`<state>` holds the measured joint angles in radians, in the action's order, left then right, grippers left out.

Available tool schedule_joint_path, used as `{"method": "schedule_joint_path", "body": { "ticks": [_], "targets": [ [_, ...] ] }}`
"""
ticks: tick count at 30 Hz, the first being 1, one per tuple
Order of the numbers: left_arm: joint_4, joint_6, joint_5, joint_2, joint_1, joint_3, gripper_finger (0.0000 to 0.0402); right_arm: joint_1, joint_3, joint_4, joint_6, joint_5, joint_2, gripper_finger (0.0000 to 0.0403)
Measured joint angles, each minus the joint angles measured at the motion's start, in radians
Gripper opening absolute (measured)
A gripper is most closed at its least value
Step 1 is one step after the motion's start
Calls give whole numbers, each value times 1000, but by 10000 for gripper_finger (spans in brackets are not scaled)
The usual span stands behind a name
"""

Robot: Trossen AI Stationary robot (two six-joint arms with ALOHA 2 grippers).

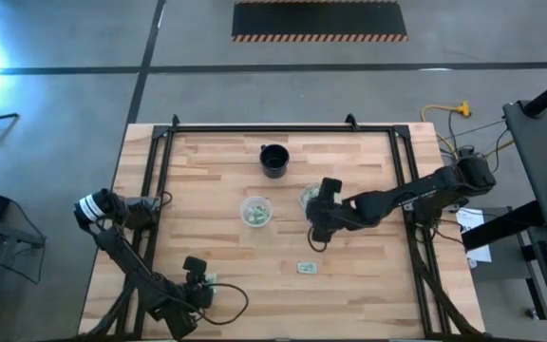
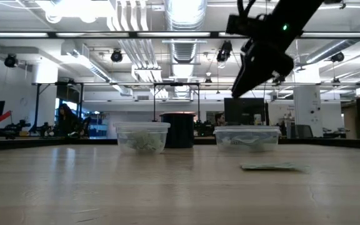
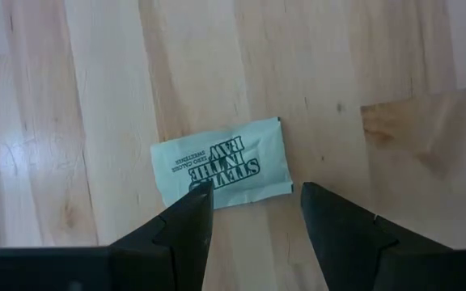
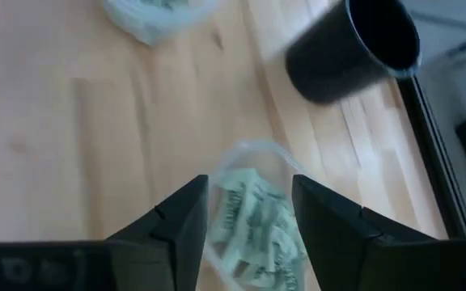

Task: Pick and place Stevia / Truvia into bins
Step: Put the green stevia packet into the right transparent container

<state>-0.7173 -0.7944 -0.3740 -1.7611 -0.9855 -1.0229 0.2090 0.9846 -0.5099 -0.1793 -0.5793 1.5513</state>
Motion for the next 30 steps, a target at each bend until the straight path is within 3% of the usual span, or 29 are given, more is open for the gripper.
{"method": "schedule_joint_path", "body": {
  "ticks": [10, 18, 30],
  "targets": [
    [4, 53, -7, 1, 20, -2, 176, 124, 13, 68, 1, -50, -57, 169],
    [10, 255, -8, 1, 67, -1, 176, 212, 13, 89, -1, -54, -64, 159],
    [10, 375, 45, 1, 170, 0, 176, 320, 18, 141, 4, -103, -64, 141]
  ]
}}
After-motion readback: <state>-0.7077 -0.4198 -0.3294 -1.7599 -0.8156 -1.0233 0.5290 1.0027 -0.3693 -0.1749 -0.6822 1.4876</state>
